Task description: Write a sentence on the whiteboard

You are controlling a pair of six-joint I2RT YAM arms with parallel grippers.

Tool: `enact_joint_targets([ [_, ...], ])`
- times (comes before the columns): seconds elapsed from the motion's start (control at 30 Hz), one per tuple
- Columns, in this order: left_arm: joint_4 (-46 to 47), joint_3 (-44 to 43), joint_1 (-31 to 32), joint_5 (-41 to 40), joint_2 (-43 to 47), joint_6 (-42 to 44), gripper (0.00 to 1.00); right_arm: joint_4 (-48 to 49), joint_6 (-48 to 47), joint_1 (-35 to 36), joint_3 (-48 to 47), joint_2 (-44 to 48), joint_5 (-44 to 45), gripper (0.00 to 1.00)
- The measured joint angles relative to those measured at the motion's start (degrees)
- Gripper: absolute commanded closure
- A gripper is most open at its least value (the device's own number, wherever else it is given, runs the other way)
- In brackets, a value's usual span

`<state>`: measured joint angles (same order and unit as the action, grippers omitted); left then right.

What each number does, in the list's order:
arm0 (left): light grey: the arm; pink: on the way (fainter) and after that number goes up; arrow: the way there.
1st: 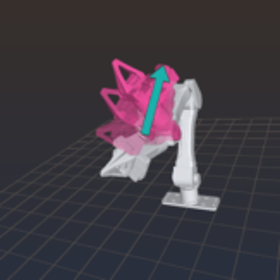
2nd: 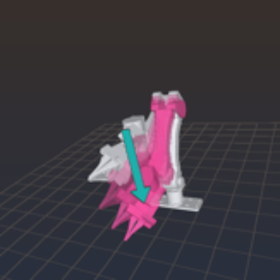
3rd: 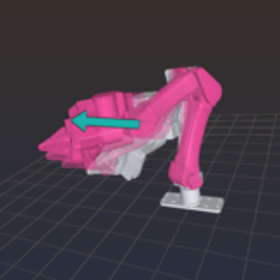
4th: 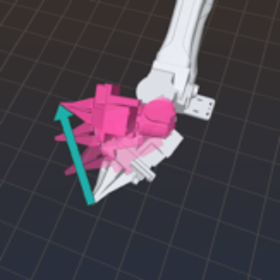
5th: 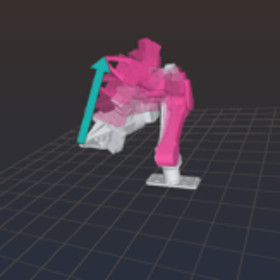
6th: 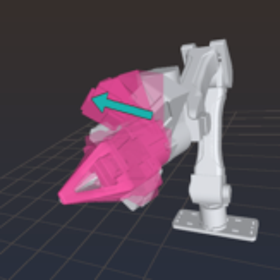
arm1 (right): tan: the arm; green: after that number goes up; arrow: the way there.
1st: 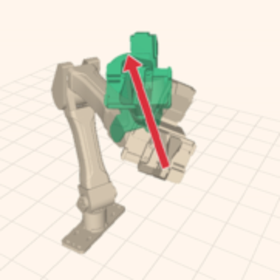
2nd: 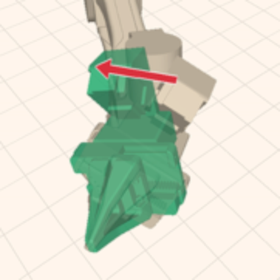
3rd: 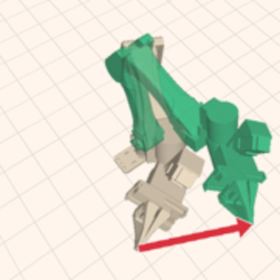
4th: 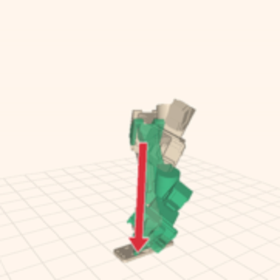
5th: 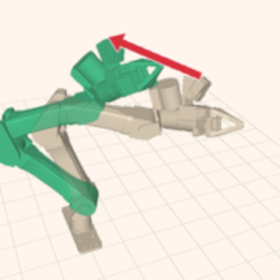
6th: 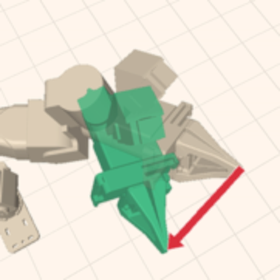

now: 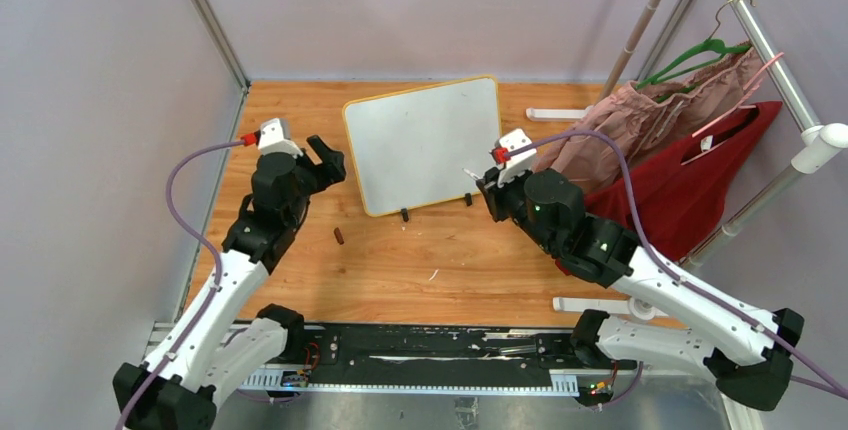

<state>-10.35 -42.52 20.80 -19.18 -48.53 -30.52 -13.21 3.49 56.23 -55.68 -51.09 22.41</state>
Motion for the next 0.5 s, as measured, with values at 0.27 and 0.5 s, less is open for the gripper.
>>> enact_joint_targets([
  [0.27, 14.80, 5.75, -12.61, 24.74, -4.42, -6.36, 0.14, 2.91, 0.85, 0.00, -3.37, -7.50, -2.32, 1.00],
  [0.5, 34.71, 11.10, -18.95, 38.88, -16.22, -15.61, 0.14, 8.59, 1.11, 0.00, -3.98, -10.82, -4.98, 1.00],
])
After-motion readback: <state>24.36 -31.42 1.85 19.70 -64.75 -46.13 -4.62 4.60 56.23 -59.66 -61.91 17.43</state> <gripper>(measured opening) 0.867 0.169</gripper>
